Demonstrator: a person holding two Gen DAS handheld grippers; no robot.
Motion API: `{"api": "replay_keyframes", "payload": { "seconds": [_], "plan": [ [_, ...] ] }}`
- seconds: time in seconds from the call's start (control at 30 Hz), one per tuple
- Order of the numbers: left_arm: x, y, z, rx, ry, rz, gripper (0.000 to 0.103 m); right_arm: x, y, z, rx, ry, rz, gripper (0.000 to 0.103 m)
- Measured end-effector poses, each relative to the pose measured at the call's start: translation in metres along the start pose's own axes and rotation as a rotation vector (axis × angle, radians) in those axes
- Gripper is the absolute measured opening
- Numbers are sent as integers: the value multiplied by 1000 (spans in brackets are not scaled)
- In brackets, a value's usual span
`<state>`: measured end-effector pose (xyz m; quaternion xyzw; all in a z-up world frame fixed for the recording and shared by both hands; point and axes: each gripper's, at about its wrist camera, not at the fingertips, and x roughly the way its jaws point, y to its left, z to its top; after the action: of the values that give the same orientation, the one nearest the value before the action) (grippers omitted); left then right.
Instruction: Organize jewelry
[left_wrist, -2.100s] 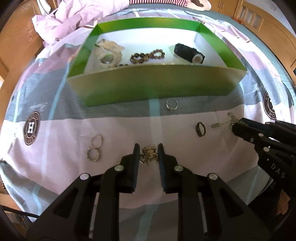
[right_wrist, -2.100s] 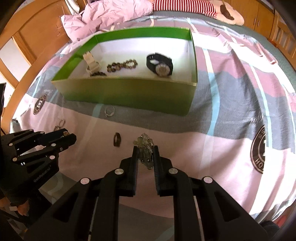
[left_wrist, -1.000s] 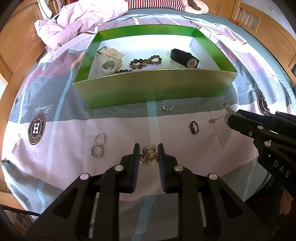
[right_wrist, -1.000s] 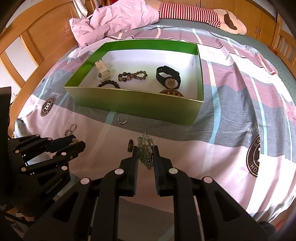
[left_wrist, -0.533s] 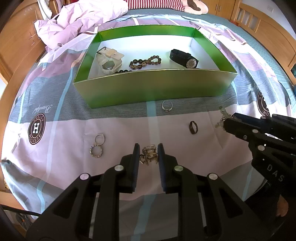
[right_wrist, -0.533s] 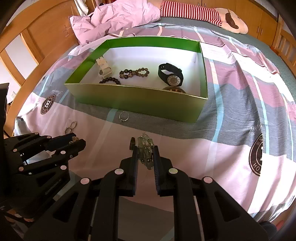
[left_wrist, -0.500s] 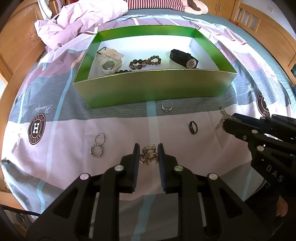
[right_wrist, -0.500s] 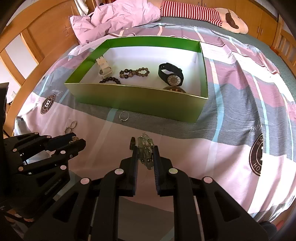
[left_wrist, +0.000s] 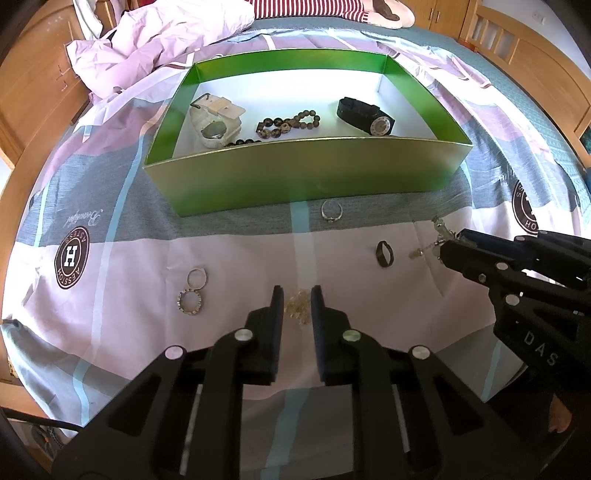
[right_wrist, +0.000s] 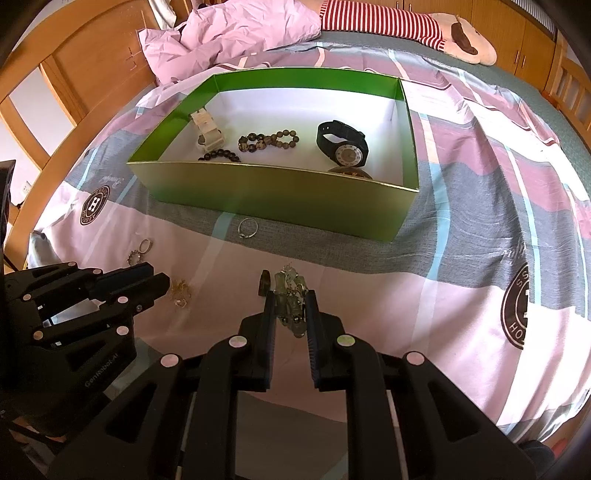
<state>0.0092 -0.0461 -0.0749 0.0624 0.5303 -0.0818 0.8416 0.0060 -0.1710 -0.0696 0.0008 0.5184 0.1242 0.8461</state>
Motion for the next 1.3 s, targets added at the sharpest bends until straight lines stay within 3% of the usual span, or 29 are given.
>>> {"api": "replay_keyframes", "payload": {
  "seconds": [0.33, 0.43, 0.57, 0.73, 0.83, 1.0, 1.23, 1.3],
  "plan": [
    [7, 5, -2, -21, 23, -13, 17, 4, -6, -2, 12, 8, -7, 16],
    [7, 4, -3, -17, 23, -19, 24, 6, -8, -3, 19, 13, -13, 16],
    [4, -5, -3, 9, 9, -42, 41, 7, -12, -4, 28, 21, -21, 16],
    [13, -21, -6, 60, 34, -54, 45, 8, -14, -5, 31, 24, -24, 16],
    [23, -24, -9, 67, 57, -46, 43, 8, -15, -6, 31, 25, -26, 16],
    [24, -15, -9, 54, 39, -16, 12, 9, -15, -6, 31, 29, -29, 16],
    [19, 40, -7, -80, 27, -34, 10, 6, -17, -6, 34, 18, -33, 16],
    [15, 53, -9, -107, 19, -42, 15, 6, -19, -6, 39, 19, -36, 16]
  ]
}}
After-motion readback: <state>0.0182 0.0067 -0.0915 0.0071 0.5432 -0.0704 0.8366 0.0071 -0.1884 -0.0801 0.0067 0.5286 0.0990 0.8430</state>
